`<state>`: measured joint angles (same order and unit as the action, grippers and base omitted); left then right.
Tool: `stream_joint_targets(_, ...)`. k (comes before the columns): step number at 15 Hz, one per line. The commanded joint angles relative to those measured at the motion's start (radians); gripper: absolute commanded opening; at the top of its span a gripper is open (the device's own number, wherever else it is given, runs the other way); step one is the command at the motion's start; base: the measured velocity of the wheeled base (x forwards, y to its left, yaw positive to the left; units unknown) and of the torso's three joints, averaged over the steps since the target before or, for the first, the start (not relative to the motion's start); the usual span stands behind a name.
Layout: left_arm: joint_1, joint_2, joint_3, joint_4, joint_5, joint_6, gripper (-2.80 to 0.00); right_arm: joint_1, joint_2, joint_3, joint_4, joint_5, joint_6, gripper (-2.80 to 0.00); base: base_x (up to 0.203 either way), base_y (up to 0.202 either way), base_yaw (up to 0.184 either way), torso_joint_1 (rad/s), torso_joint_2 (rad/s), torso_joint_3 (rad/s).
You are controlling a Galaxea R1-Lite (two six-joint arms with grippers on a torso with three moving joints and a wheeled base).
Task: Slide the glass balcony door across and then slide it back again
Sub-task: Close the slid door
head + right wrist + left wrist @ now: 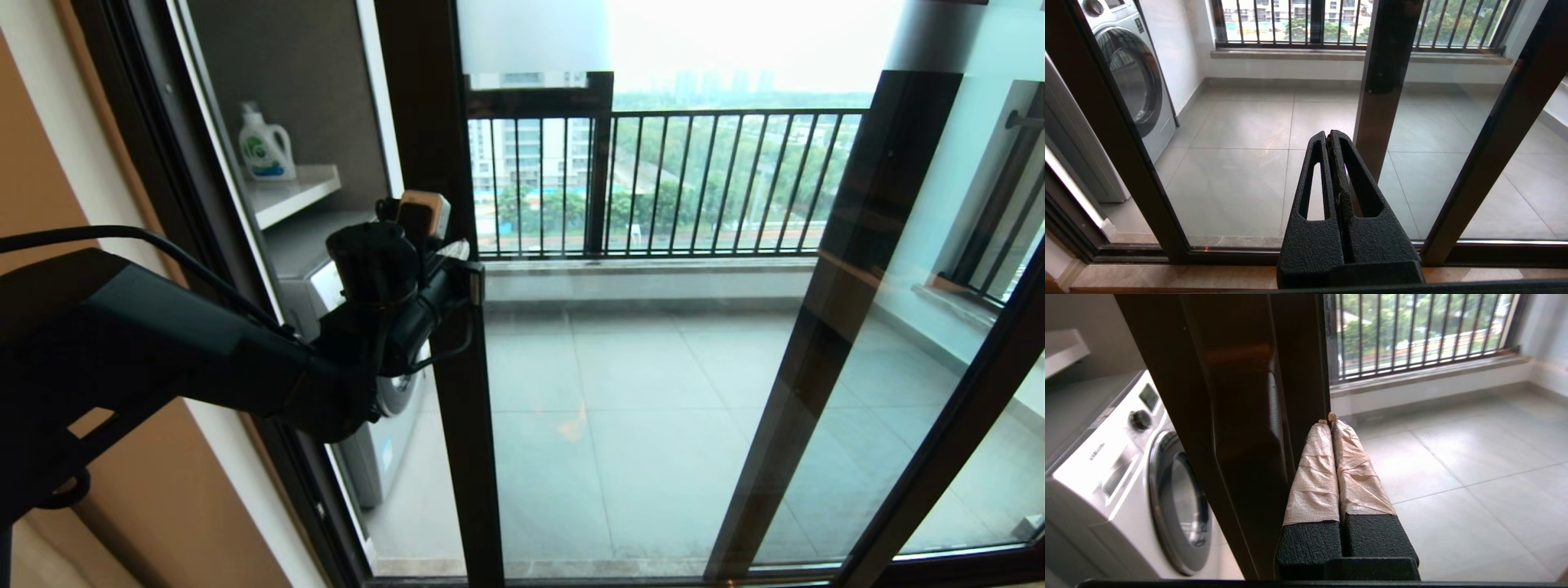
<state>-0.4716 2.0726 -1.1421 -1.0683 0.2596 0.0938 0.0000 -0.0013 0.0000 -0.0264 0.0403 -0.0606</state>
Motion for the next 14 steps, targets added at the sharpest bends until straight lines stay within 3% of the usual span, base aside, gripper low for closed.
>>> stream_joint_targets(1,0.049,-0.018,0.043,-0.091,0.006,0.0,-2.8,0.0,0.001,0.012,-0.001,0.001,-0.001,-2.8,0.0,0.0,0.0,0.0,0.0,0.0)
stream_joint_targets(5,0.106,-0.009,0.062,-0.102,0.003,0.0,-2.8,0.0,0.001,0.012,-0.001,0.0,-0.001,-2.8,0.0,0.0,0.0,0.0,0.0,0.0)
stream_joint_targets(14,0.141,-0.018,0.066,-0.105,0.004,-0.002,-2.8,0.0,0.0,0.012,-0.001,0.0,-0.001,-2.8,0.0,0.0,0.0,0.0,0.0,0.0)
